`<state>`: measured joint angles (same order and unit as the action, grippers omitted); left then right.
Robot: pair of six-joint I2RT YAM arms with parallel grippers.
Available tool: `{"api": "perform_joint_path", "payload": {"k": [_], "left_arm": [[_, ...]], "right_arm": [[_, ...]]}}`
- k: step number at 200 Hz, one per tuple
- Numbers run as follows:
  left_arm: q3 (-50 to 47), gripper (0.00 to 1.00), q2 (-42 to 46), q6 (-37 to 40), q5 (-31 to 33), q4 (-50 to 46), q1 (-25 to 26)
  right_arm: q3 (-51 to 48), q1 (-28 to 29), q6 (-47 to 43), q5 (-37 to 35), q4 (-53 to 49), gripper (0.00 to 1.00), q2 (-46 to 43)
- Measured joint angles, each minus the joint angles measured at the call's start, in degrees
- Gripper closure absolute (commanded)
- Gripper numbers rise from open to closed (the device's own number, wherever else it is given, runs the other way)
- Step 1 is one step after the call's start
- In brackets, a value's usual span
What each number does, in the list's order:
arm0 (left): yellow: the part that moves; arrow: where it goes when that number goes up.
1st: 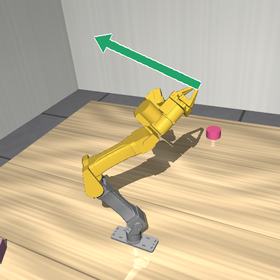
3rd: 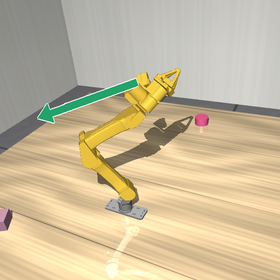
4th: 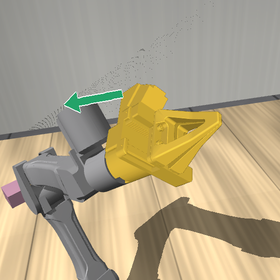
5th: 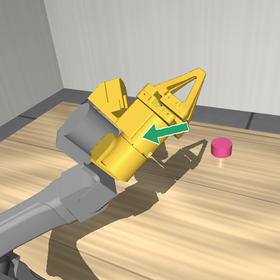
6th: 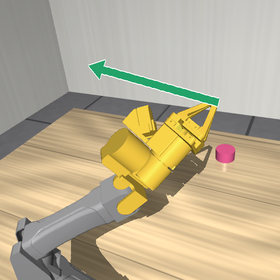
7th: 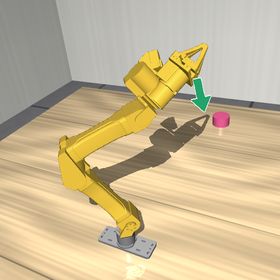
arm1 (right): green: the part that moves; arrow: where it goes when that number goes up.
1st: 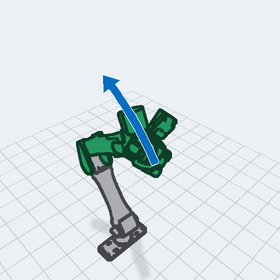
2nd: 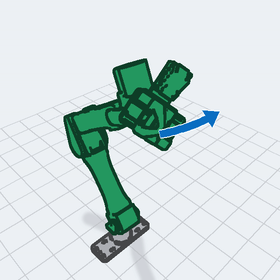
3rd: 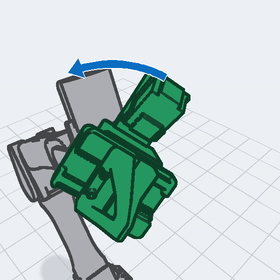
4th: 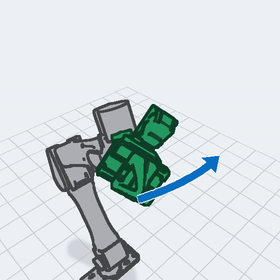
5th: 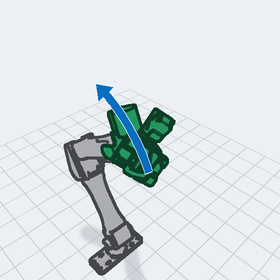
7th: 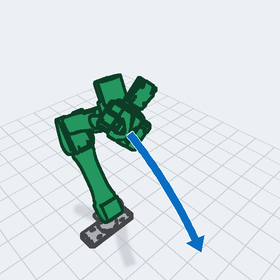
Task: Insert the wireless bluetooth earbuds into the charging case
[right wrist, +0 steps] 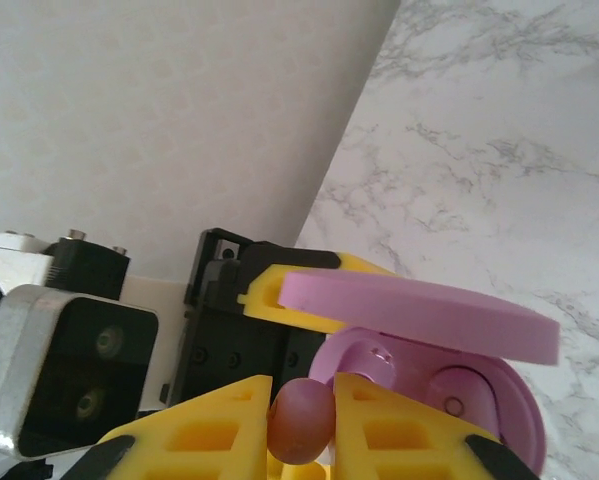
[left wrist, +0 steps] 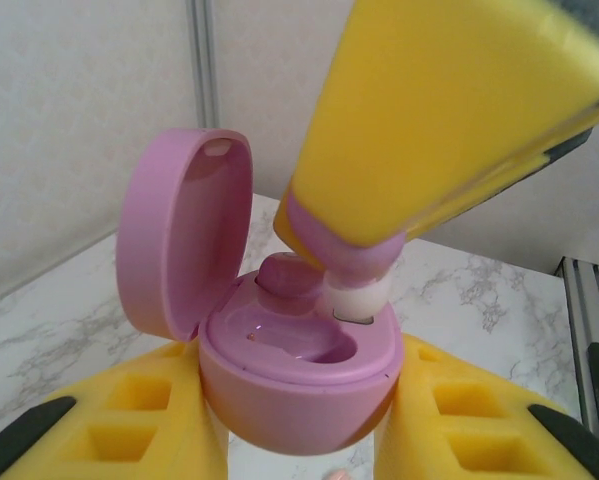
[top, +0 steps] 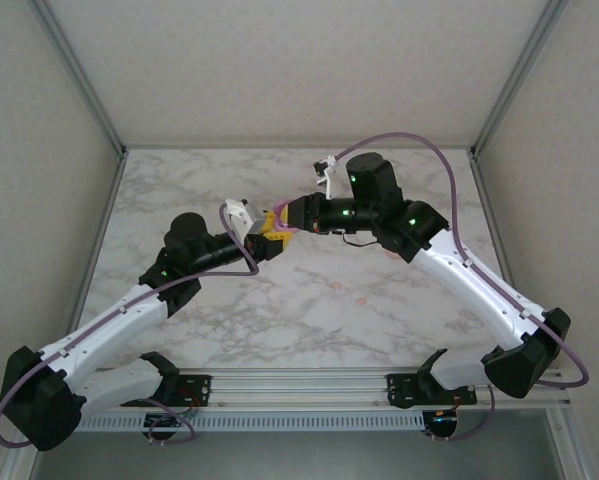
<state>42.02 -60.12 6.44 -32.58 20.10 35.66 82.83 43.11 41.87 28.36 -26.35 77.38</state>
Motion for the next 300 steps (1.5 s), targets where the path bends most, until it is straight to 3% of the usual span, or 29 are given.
{"api": "perform_joint_path", "payload": {"k": [167, 300], "left_arm": [[0.02, 0.85, 0.00, -0.22, 1.53, 0.26, 0.39], [0.02, 0.84, -0.04, -0.20, 2.93, 0.28, 0.63]], "right_arm": [[1.70, 0.26, -0.33, 0.39, -1.77, 0.81, 2.73], [10.29, 0.70, -0.74, -1.97, -11.78, 0.69, 6.95]]}}
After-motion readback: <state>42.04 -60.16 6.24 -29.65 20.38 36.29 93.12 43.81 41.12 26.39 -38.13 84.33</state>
